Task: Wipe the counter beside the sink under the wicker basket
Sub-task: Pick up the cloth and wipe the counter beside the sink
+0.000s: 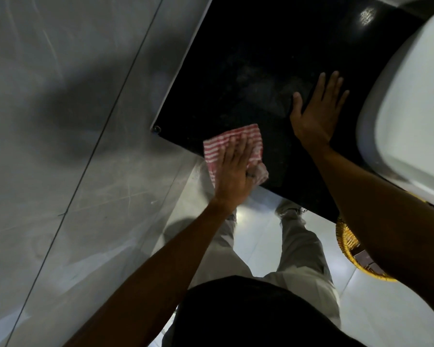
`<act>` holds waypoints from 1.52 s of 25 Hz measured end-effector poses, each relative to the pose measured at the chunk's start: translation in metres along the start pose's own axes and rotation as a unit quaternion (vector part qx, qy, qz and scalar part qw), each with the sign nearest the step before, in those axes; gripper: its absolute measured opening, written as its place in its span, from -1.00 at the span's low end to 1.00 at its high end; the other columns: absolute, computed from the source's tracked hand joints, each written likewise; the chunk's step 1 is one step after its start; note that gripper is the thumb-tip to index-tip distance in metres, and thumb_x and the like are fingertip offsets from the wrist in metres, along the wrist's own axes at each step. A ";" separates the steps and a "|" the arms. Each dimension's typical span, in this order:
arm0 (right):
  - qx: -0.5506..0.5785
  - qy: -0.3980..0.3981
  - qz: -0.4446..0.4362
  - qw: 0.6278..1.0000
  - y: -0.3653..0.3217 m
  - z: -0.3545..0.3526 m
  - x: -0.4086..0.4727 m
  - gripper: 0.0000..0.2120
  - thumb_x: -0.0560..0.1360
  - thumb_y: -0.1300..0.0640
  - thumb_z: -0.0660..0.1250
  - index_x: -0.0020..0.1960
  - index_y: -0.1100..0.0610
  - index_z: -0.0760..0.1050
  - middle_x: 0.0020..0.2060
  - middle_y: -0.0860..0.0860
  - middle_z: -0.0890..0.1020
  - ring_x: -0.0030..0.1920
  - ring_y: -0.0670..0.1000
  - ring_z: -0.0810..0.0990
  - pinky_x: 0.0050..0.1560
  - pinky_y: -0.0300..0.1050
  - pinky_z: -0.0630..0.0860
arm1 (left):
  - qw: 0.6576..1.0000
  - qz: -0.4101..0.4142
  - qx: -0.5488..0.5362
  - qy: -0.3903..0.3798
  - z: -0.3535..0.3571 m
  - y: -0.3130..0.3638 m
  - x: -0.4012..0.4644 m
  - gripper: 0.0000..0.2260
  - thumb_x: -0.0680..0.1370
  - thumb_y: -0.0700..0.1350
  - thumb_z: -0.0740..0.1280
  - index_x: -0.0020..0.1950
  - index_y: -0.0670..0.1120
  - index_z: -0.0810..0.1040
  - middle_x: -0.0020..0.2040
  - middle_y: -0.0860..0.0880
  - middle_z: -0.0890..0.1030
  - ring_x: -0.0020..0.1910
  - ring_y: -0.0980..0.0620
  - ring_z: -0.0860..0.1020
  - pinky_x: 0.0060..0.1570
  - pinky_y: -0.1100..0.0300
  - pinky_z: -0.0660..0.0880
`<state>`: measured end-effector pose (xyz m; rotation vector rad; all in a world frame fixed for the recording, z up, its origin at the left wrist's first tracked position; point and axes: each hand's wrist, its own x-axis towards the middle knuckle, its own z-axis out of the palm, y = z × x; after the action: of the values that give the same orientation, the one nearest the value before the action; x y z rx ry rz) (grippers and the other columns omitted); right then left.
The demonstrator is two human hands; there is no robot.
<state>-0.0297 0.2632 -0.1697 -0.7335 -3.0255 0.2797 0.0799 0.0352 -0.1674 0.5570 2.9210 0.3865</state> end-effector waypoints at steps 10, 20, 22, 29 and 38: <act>0.029 -0.013 -0.008 0.999 0.002 -0.004 0.000 -0.23 0.64 -0.27 0.03 0.68 0.21 0.13 0.67 0.24 0.11 0.70 0.23 0.04 0.67 0.27 -0.09 | 0.658 -0.321 -0.648 -0.207 -0.096 -0.021 0.049 -0.64 0.64 0.27 0.22 0.15 0.14 0.73 0.17 -0.02 0.75 0.14 0.03 0.73 0.01 0.17 0.69; 0.029 -0.016 0.008 0.999 0.000 -0.006 -0.002 -0.26 0.65 -0.25 0.02 0.68 0.19 0.12 0.68 0.21 0.11 0.70 0.22 0.04 0.67 0.27 -0.06 | 0.969 -0.218 -0.109 -0.048 -0.033 0.023 0.022 -0.25 0.62 0.19 0.27 0.68 -0.13 0.10 0.68 -0.25 0.11 0.67 -0.29 0.07 0.63 -0.32 0.06; 0.026 -0.016 0.011 0.999 0.000 -0.006 -0.002 -0.26 0.66 -0.25 0.02 0.68 0.19 0.12 0.68 0.20 0.11 0.70 0.21 0.04 0.68 0.26 -0.07 | 0.971 -0.224 0.004 -0.085 -0.029 0.010 0.043 -0.15 0.60 0.38 0.04 0.70 -0.16 -0.04 0.70 -0.29 -0.02 0.68 -0.32 -0.06 0.64 -0.32 -0.12; 0.037 -0.013 0.021 0.999 -0.001 -0.004 -0.001 -0.28 0.66 -0.23 0.04 0.67 0.19 0.14 0.68 0.20 0.13 0.70 0.21 0.05 0.67 0.27 -0.03 | 0.990 -0.117 0.066 -0.049 -0.017 -0.002 0.104 -0.14 0.59 0.46 -0.09 0.70 -0.11 0.03 0.69 -0.28 0.06 0.67 -0.33 0.03 0.61 -0.36 -0.04; 0.053 -0.010 0.011 0.998 0.001 -0.004 -0.004 -0.30 0.65 -0.18 0.09 0.66 0.21 0.18 0.67 0.22 0.16 0.69 0.22 0.08 0.66 0.29 -0.03 | 0.996 -0.069 0.057 -0.021 -0.020 0.026 0.245 -0.15 0.58 0.42 0.00 0.70 -0.13 0.07 0.69 -0.30 0.06 0.68 -0.33 0.01 0.60 -0.37 -0.05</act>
<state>-0.0251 0.2631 -0.1659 -0.7619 -2.9935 0.4472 -0.1410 0.1467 -0.1635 0.3693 2.9323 0.1891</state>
